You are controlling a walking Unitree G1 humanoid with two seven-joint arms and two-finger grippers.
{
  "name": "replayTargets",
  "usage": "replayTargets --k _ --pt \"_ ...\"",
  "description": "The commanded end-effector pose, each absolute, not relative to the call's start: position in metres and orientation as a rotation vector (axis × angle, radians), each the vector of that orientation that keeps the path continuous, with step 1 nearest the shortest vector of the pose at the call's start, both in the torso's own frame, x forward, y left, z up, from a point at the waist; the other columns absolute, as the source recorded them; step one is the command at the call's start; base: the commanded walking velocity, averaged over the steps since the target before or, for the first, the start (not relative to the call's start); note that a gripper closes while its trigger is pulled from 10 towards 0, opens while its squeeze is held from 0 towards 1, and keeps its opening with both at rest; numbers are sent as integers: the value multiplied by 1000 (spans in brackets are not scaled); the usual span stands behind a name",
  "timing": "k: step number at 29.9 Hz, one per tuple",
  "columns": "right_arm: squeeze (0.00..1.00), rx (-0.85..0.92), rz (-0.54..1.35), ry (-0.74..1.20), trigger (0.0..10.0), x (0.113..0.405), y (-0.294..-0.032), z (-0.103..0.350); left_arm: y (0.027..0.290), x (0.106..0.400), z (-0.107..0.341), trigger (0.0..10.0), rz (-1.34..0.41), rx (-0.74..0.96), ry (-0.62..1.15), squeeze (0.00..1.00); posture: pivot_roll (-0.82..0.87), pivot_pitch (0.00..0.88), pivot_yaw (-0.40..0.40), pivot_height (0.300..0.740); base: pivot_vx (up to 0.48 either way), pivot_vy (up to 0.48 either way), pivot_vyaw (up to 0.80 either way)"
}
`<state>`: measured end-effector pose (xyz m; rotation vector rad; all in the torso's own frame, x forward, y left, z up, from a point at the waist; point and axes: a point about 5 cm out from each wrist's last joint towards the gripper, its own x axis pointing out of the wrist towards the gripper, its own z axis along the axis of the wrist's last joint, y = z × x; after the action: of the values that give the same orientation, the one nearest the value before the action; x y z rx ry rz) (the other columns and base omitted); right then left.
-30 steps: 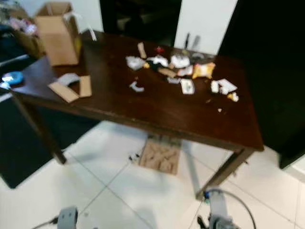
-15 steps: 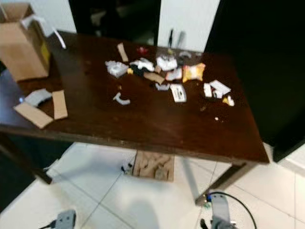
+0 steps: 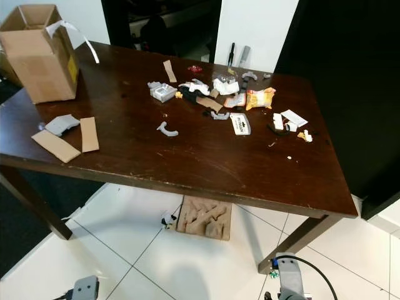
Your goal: Picking trash to rubbish bin
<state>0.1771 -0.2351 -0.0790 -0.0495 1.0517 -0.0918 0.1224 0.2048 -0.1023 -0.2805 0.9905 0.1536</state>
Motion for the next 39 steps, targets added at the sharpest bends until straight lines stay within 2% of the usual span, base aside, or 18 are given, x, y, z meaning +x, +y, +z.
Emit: replayTargets --k 1,6,11,26,33,39 --pt "0 -54 -95 1078 10000 170 -235 -82 195 107 -109 10000 122 -294 1068 0 192 97 -99 740 0 -469 0" --pt "0 -63 -78 1081 10000 170 -232 -83 194 107 -109 10000 118 -296 1074 0 196 90 -101 740 0 -454 0" --pt "0 -70 -71 1084 10000 170 -231 -83 195 104 -110 10000 120 -246 1095 0 198 83 -99 740 0 0 0" --pt "0 -85 -61 1085 10000 170 -231 -83 196 103 -110 10000 125 -255 1095 0 196 70 -103 740 0 0 0" --pt "0 -219 -84 1195 10000 153 -244 -88 195 105 -110 10000 109 -247 1097 0 196 68 -102 740 312 0 0" --pt "0 -233 -91 1221 10000 147 -247 -89 197 105 -110 10000 119 -245 1098 0 198 72 -103 740 344 0 0"
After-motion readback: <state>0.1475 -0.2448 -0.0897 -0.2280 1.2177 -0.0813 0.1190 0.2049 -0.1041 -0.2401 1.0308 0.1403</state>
